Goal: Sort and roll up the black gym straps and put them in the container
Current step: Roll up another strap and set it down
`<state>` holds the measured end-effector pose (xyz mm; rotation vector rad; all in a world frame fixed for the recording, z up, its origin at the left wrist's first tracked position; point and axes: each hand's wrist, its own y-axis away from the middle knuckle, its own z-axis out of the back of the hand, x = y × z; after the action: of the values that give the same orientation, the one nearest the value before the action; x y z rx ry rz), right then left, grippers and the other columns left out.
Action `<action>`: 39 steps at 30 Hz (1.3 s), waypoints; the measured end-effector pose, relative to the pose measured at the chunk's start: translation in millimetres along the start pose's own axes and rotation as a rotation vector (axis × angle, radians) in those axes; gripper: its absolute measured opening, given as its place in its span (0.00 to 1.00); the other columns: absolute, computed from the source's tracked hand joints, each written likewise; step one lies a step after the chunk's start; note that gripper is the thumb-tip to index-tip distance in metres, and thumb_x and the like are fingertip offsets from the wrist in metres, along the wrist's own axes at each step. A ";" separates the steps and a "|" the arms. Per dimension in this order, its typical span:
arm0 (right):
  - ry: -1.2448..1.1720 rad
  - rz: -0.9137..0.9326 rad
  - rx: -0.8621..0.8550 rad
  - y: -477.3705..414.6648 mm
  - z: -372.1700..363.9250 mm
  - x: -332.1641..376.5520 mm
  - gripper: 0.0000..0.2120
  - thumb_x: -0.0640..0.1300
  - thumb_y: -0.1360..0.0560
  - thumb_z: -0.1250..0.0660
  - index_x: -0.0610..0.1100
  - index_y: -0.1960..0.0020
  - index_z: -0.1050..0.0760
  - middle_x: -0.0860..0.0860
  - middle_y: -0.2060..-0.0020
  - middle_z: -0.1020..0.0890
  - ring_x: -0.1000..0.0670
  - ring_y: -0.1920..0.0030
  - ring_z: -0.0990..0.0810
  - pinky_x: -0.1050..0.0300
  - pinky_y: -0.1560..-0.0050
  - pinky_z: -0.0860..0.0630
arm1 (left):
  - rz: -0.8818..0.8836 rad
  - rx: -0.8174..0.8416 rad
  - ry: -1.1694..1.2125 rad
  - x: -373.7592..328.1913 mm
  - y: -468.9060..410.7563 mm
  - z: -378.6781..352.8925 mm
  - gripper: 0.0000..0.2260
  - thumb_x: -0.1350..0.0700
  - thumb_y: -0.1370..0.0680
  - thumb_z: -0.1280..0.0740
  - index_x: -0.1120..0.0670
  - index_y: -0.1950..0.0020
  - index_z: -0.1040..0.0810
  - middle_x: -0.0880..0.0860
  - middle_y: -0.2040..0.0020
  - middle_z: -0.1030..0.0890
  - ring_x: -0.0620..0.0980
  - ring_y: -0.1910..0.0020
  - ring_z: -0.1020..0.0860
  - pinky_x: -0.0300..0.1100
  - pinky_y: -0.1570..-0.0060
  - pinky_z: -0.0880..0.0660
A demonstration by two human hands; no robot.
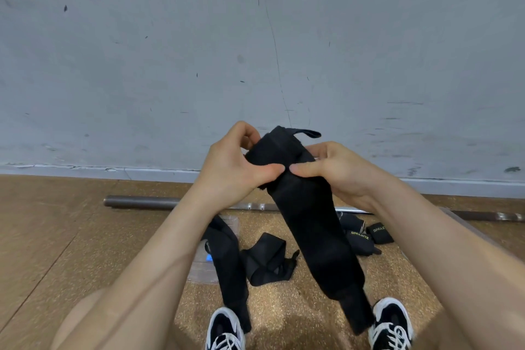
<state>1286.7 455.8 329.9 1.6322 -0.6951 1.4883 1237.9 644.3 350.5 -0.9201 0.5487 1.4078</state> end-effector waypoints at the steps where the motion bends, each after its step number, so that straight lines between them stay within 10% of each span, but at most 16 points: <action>1: -0.009 -0.017 -0.001 0.6 -2.1 -0.9 0.08 0.34 0.23 0.32 0.38 0.45 0.18 0.40 0.51 0.14 0.41 0.48 0.15 0.48 0.44 0.20 | -0.005 -0.024 -0.006 0.2 0.1 -1.2 0.18 0.53 0.33 0.21 0.47 0.52 0.29 0.47 0.53 0.22 0.48 0.61 0.20 0.38 0.63 0.24; 19: -0.238 -0.028 -0.123 4.5 -21.8 5.3 0.08 0.38 0.24 0.31 0.35 0.48 0.18 0.41 0.56 0.14 0.47 0.56 0.15 0.59 0.58 0.20 | -0.431 -0.266 -0.243 15.3 -6.4 -20.7 0.19 0.60 0.32 0.26 0.51 0.45 0.27 0.45 0.50 0.30 0.32 0.52 0.30 0.26 0.55 0.33; 24: -0.345 0.021 -0.103 4.2 -27.8 7.2 0.24 0.57 0.29 0.29 0.39 0.43 0.18 0.43 0.49 0.14 0.46 0.47 0.15 0.52 0.43 0.20 | -0.450 -0.271 -0.201 12.8 -8.5 -21.3 0.18 0.60 0.33 0.23 0.50 0.46 0.23 0.45 0.49 0.28 0.33 0.51 0.29 0.25 0.52 0.33; 32: -0.392 0.120 -0.068 4.8 -19.0 15.5 0.17 0.50 0.26 0.31 0.42 0.41 0.19 0.44 0.46 0.15 0.46 0.45 0.16 0.53 0.46 0.20 | -0.175 -0.072 0.299 -6.2 -1.5 -3.1 0.12 0.51 0.26 0.27 0.43 0.43 0.20 0.50 0.43 0.21 0.42 0.43 0.22 0.40 0.43 0.23; 39: -0.371 0.130 -0.016 4.3 -16.4 16.6 0.18 0.49 0.27 0.30 0.39 0.43 0.18 0.42 0.46 0.15 0.44 0.43 0.16 0.45 0.38 0.22 | 0.170 0.032 0.641 -17.3 0.4 -1.1 0.22 0.49 0.32 0.27 0.54 0.40 0.21 0.51 0.51 0.14 0.50 0.50 0.15 0.44 0.58 0.20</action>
<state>1276.8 469.3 346.8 1.9034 -1.0297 1.2731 1235.5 633.3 363.6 -1.3289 1.1466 1.2319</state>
